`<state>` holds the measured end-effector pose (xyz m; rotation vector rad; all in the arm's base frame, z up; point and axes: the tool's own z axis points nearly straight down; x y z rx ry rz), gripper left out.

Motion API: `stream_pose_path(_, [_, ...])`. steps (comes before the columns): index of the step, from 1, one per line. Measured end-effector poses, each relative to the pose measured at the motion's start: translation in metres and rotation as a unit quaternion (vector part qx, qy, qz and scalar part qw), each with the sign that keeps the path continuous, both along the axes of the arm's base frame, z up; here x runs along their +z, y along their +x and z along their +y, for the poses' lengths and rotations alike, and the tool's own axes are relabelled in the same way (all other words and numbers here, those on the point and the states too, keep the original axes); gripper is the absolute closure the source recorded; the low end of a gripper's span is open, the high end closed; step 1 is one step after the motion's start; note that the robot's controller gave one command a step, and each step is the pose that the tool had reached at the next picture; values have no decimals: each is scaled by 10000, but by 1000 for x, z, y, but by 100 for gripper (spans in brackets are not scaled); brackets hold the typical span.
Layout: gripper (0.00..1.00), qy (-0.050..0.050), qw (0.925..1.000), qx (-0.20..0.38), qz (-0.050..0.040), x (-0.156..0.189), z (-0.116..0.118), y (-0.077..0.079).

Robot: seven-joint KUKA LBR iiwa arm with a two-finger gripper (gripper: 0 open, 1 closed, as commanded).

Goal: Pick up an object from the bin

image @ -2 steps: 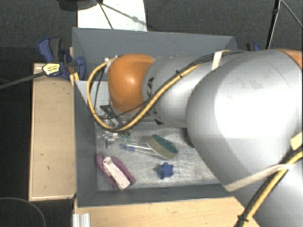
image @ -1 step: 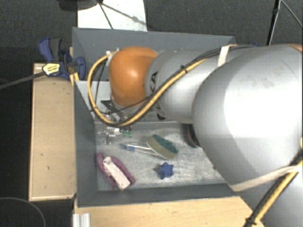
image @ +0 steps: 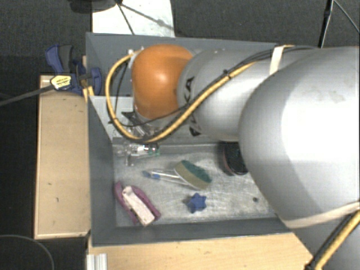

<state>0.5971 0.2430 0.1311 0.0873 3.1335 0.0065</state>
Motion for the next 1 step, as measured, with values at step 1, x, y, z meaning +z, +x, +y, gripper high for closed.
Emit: stream_pose_path(1, [100,8,10000,0,-21,75,1,3])
